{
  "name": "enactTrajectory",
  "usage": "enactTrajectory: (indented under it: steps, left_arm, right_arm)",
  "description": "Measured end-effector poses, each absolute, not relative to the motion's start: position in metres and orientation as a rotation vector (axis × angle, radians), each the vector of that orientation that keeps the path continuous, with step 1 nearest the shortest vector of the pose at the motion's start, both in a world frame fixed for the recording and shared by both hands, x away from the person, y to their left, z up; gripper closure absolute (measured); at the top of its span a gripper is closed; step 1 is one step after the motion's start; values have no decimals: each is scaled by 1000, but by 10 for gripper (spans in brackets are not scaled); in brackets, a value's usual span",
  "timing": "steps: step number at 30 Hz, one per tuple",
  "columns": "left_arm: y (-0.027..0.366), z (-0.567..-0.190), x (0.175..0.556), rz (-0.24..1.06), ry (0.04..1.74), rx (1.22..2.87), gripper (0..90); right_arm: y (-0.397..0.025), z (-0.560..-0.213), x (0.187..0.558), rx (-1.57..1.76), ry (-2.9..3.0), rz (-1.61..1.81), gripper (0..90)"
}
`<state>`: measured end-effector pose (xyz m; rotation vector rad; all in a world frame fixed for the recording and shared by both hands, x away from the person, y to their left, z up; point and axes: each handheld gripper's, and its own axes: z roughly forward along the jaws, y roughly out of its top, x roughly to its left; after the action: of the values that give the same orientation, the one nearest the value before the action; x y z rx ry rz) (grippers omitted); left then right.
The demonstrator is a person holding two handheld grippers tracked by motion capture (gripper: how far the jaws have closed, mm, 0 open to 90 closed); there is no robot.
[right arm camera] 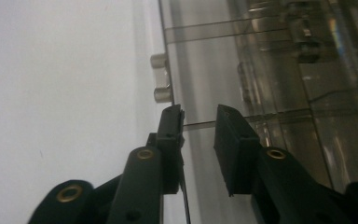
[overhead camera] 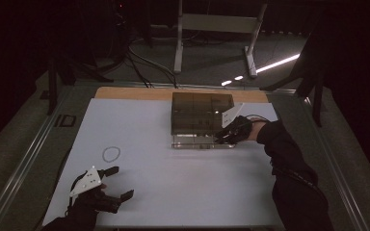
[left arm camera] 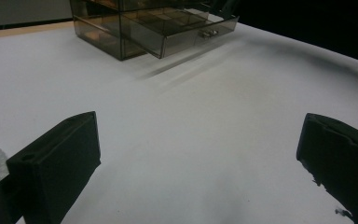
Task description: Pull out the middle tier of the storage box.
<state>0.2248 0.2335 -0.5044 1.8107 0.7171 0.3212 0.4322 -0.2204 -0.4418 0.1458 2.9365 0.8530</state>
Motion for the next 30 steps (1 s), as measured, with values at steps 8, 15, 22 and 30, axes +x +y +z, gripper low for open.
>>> enactTrajectory:
  steps: [8,15,22,30]
  left_arm:
    - [234,-504,225,326,720,1810,10]
    - [234,-505,225,322,720,1808,11]
    - [235,-505,225,324,721,1806,10]
    - [236,-507,226,320,728,1804,10]
  right_arm:
    - [-223,-431,431,370,2873,952,588]
    - [-225,-419,424,619,2788,1031,252]
    - [-230,-413,418,809,2762,1107,119]
    - [-239,-422,405,939,2712,1076,2]
